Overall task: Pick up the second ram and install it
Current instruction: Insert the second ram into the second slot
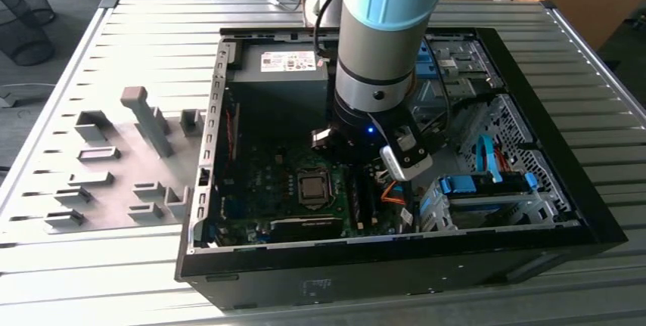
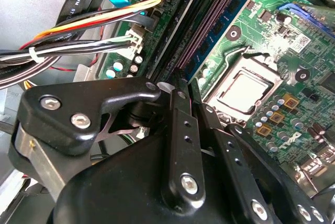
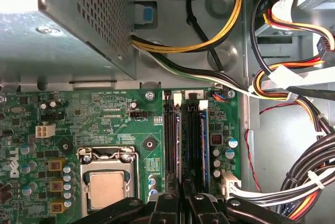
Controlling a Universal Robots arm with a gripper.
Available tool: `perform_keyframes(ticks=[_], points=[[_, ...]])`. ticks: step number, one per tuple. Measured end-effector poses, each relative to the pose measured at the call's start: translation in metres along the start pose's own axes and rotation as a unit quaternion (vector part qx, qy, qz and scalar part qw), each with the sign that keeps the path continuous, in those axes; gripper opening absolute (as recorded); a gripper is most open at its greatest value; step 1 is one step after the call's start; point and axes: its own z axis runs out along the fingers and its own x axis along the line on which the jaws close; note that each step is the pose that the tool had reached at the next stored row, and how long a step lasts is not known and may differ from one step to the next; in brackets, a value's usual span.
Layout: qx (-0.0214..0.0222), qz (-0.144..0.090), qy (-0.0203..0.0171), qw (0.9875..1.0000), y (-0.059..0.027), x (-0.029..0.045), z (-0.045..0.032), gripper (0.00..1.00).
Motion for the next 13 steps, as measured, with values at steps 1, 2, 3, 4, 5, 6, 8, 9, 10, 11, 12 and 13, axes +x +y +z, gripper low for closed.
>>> perform_keyframes(ticks=[1, 2, 3, 4, 5, 6, 8, 9, 10, 11, 12, 13], points=[[0.0, 0.0, 0.0, 1.0, 0.0, 0.0, 0.0, 0.14], [0.0, 0.0, 0.0001, 1.0, 0.0, 0.0, 0.0, 0.14], [0.0001, 0.0, 0.0005, 1.0, 0.0, -0.0001, 0.0, 0.14], [0.0, 0.0, 0.0014, 1.0, 0.0002, -0.0002, 0.0, 0.14], [0.0001, 0.0, 0.003, 1.0, 0.0004, -0.0004, -0.0003, 0.14], [0.0003, -0.001, 0.0047, 1.0, 0.0005, -0.0005, -0.0011, 0.14], [0.0007, -0.001, 0.0071, 1.0, 0.0009, -0.0006, -0.0022, 0.14], [0.0007, -0.001, 0.008, 1.0, 0.001, -0.0008, -0.0023, 0.14], [0.0008, -0.002, 0.0088, 1.0, 0.001, -0.0012, -0.0023, 0.14], [0.0007, -0.004, 0.009, 1.0, 0.0011, -0.0017, -0.0023, 0.14], [0.0007, -0.007, 0.0092, 0.9999, 0.0011, -0.0022, -0.0022, 0.14], [0.0008, -0.01, 0.0092, 0.9999, 0.0012, -0.003, -0.0022, 0.14]])
